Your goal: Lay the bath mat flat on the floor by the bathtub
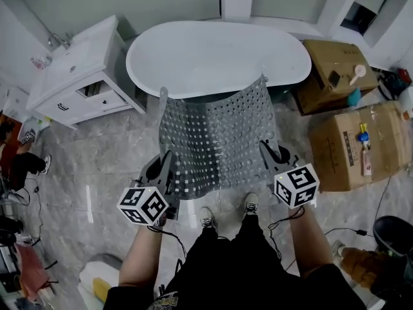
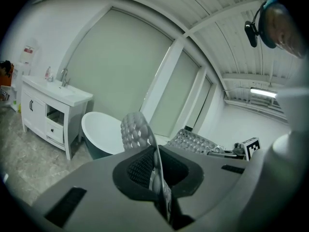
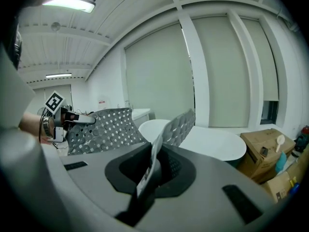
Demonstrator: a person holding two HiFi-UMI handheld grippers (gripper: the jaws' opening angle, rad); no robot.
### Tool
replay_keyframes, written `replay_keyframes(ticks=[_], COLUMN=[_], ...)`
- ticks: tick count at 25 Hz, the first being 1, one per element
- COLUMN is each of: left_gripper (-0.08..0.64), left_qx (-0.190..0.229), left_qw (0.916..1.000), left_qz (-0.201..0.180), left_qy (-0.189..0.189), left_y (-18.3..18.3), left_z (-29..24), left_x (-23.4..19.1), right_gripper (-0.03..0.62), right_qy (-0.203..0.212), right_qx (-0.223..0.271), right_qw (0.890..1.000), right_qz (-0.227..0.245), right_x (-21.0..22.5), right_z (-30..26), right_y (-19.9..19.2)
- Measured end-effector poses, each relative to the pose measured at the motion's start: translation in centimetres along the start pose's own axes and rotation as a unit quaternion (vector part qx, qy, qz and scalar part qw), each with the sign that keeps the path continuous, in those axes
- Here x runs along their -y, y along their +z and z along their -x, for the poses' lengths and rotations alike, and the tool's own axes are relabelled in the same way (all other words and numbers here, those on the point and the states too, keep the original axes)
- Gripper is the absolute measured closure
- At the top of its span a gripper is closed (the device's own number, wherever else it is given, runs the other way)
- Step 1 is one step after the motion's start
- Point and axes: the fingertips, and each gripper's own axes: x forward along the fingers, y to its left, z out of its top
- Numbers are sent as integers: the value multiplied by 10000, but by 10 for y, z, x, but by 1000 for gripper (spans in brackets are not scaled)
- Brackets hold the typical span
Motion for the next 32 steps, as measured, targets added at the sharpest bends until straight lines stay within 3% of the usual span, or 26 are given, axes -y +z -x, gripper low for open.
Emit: replay_keyframes(ticks=[17, 32], left_gripper=[531, 531], left_qx=[-86, -643], left_qw=[9979, 9955], left_qz=[148, -382], left_qy=[618, 583], left_y=[-85, -170], left_z=[-110, -200], left_x=[64, -5], right_gripper=[560, 560], right_qy=[348, -31], right_qx=[-440, -643], right_qw=[9984, 9978], right_qz=[-75, -168], right_x=[143, 188], right_z=[-13, -90], right_y=[-83, -178])
